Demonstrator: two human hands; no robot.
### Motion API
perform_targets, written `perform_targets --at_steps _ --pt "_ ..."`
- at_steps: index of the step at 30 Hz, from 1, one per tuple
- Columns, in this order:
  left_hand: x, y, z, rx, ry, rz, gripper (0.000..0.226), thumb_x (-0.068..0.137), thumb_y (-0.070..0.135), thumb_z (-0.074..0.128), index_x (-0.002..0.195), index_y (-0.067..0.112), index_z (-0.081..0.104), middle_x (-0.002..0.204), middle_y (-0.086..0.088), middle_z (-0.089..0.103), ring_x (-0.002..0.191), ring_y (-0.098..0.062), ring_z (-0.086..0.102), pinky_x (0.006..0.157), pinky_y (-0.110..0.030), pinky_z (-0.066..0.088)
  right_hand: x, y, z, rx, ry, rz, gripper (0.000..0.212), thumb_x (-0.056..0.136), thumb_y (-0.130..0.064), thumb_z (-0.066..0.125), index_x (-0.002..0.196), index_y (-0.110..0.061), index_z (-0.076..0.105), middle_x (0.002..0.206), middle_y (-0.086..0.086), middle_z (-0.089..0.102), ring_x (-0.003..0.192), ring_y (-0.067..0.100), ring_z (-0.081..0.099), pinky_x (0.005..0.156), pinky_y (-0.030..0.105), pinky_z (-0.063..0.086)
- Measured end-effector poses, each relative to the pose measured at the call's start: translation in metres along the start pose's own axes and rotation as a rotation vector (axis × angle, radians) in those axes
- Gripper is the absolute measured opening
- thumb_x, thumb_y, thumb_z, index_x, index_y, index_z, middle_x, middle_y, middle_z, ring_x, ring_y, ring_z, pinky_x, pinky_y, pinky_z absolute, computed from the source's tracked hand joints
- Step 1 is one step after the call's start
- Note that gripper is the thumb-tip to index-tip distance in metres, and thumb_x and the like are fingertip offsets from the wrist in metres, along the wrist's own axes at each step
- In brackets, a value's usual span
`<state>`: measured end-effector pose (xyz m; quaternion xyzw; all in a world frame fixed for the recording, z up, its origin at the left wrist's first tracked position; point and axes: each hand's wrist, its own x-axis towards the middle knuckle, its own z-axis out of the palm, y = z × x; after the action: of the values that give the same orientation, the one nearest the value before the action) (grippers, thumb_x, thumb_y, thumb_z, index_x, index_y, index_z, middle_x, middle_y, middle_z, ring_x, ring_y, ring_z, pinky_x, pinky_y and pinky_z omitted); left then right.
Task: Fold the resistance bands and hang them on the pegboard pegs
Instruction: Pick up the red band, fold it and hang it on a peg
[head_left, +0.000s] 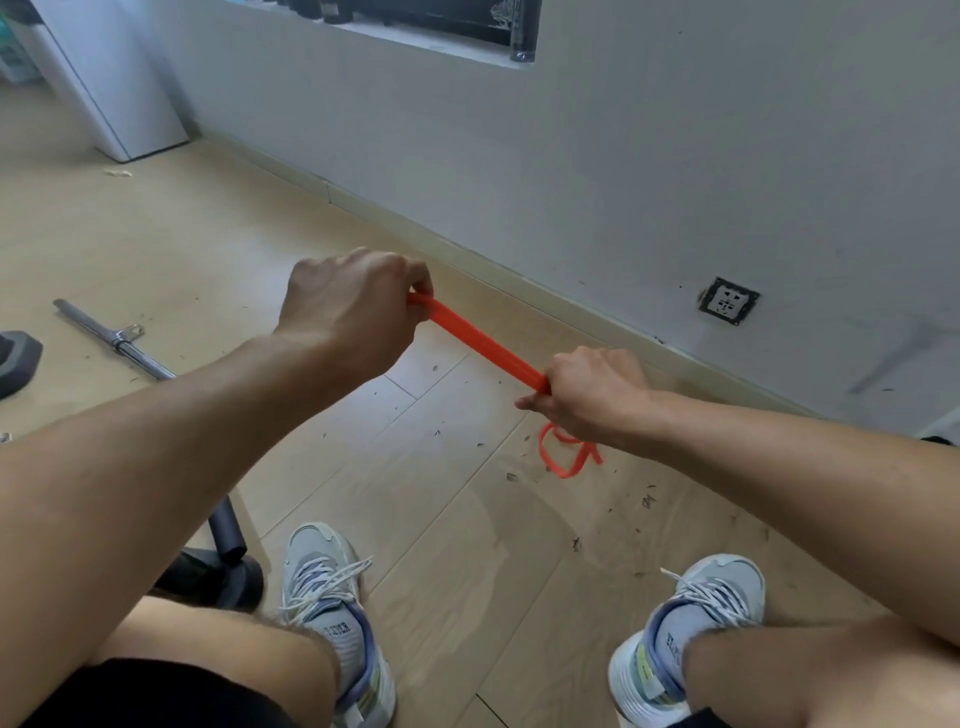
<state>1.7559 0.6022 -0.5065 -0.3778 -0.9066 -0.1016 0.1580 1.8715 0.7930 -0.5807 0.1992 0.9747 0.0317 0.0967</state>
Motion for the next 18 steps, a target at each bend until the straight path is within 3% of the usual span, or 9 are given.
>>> perform_targets --at_steps 2,5,7,9,12,14,16,18 --pt "0.001 -0.003 0.000 0.026 -0.026 -0.030 0.016 0.098 0.040 0.060 0.107 0.033 0.071 0.093 0.003 0.071 0.079 -0.022 0.053 0.070 -0.032 0.036 0.002 0.006 0.000 0.160 -0.136 0.001 0.045 0.090 -0.070 0.060 0.089 -0.025 0.067 0.073 -0.005 0.065 0.070 0.014 0.061 0.063 0.029 0.043" --pt "0.003 -0.009 0.004 0.058 -0.082 -0.067 0.013 0.098 0.036 0.062 0.107 0.033 0.071 0.092 0.002 0.069 0.082 -0.024 0.058 0.070 -0.032 0.038 0.000 0.009 0.009 0.365 -0.280 -0.069 0.025 0.090 -0.049 0.075 0.101 -0.026 0.074 0.087 -0.008 0.073 0.073 0.009 0.063 0.063 0.026 0.047" --pt "0.002 -0.015 0.008 0.111 -0.148 -0.101 0.012 0.098 0.033 0.061 0.107 0.032 0.070 0.088 0.003 0.063 0.082 -0.025 0.057 0.071 -0.032 0.038 0.001 0.010 0.017 0.361 -0.216 -0.111 0.013 0.092 -0.036 0.077 0.103 -0.030 0.077 0.096 -0.014 0.074 0.082 0.007 0.066 0.069 0.026 0.051" --pt "0.000 -0.022 0.013 0.177 -0.287 -0.110 0.013 0.100 0.028 0.057 0.108 0.029 0.068 0.087 0.003 0.061 0.081 -0.024 0.059 0.073 -0.033 0.039 0.001 0.010 0.018 0.500 -0.147 -0.109 0.002 0.095 -0.029 0.074 0.096 -0.030 0.075 0.091 -0.015 0.073 0.081 0.006 0.069 0.066 0.022 0.050" --pt "-0.004 -0.025 0.019 0.180 -0.583 -0.073 0.014 0.100 0.022 0.056 0.108 0.021 0.067 0.087 0.003 0.064 0.079 -0.019 0.063 0.064 -0.033 0.048 -0.001 0.009 0.013 0.668 -0.068 -0.163 0.010 0.100 -0.025 0.065 0.090 -0.025 0.067 0.090 -0.011 0.070 0.073 -0.005 0.066 0.064 0.016 0.044" --pt "-0.004 -0.024 0.019 0.064 -0.688 -0.067 0.013 0.099 0.020 0.058 0.107 0.017 0.068 0.088 0.002 0.065 0.080 -0.018 0.065 0.065 -0.034 0.056 -0.004 0.009 0.008 0.640 -0.120 -0.200 0.008 0.100 -0.026 0.064 0.093 -0.024 0.068 0.090 -0.010 0.070 0.065 -0.006 0.062 0.056 0.012 0.040" --pt "-0.002 -0.020 0.014 -0.024 -0.653 -0.034 0.008 0.098 0.025 0.060 0.101 0.024 0.067 0.085 0.005 0.062 0.074 -0.013 0.060 0.061 -0.031 0.050 -0.008 0.009 0.007 0.434 -0.273 -0.234 0.009 0.099 -0.030 0.066 0.103 -0.024 0.071 0.093 -0.008 0.070 0.070 0.004 0.060 0.058 0.019 0.039" --pt "-0.002 -0.013 0.010 -0.112 -0.612 0.023 0.006 0.096 0.031 0.065 0.091 0.030 0.064 0.080 0.009 0.060 0.068 -0.008 0.055 0.056 -0.026 0.040 -0.013 0.008 0.011 0.204 -0.422 -0.238 0.036 0.095 -0.037 0.071 0.127 -0.021 0.067 0.106 -0.003 0.071 0.082 0.015 0.059 0.068 0.026 0.041"
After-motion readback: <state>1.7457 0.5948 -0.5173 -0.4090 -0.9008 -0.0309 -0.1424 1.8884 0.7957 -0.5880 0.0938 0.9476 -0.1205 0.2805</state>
